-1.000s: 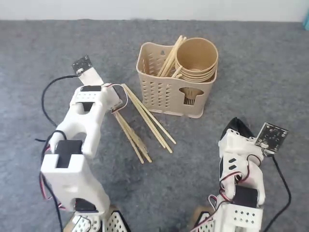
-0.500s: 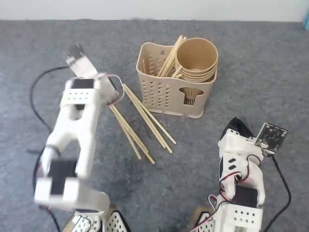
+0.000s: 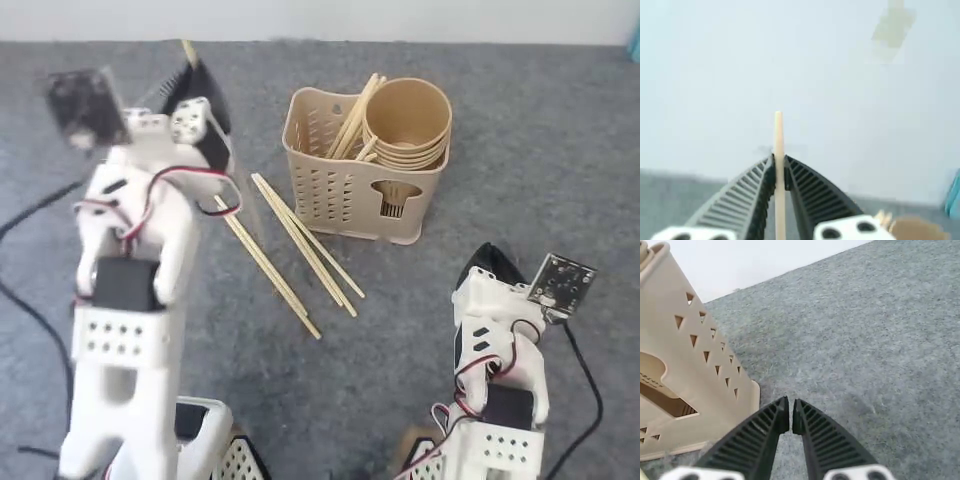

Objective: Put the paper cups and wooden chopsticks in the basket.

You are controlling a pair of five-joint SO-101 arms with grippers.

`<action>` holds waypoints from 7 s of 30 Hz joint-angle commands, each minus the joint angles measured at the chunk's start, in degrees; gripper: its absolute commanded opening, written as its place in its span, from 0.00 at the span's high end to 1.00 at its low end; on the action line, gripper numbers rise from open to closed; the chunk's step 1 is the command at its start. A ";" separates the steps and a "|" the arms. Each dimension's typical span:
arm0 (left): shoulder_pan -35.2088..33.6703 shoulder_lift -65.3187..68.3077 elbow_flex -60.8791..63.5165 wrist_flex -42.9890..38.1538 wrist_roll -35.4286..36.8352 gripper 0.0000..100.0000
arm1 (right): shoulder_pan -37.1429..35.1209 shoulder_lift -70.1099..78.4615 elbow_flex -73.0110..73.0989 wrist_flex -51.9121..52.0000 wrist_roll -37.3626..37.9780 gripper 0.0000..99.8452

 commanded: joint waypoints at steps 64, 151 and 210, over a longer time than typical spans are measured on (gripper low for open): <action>-13.80 15.65 28.18 4.57 6.33 0.81 | -26.24 0.22 -7.65 22.29 17.32 0.97; -16.44 38.15 15.96 -1.14 7.82 0.81 | -50.86 49.63 -37.01 -19.74 23.03 0.99; -12.92 38.15 15.43 2.81 7.91 0.81 | -35.30 37.93 -37.19 -30.73 -10.55 0.84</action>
